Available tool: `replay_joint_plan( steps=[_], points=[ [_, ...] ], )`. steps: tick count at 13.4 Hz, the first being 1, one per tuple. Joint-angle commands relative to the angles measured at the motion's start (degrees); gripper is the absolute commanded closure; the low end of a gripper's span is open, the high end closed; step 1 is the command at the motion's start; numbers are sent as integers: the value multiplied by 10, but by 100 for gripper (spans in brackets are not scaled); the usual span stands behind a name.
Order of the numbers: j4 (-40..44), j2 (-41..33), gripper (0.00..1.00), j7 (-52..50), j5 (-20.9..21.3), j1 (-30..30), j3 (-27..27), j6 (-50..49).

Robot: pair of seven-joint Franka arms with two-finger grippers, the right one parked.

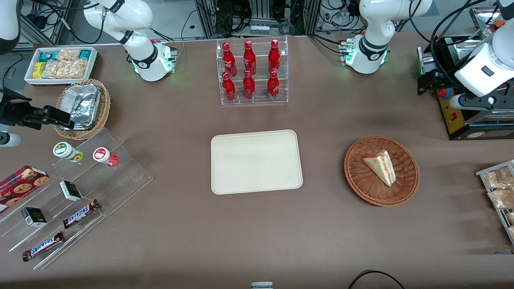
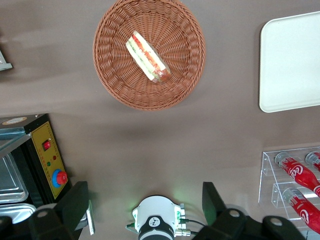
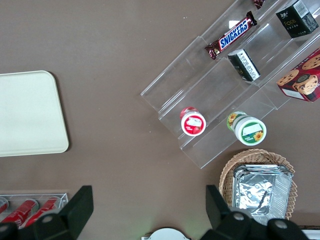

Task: Place sandwich from basket to tray
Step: 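Move the left gripper over the wrapped sandwich in the wicker basket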

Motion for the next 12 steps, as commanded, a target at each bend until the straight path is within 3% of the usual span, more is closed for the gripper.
replay_joint_plan(
  steps=[1,7,12],
  points=[
    [-4,0,0,9,10,6,-3,22],
    [-120,-6,0,8,7,6,-2,121],
    [-253,1,0,-23,10,5,-2,293]
  ],
)
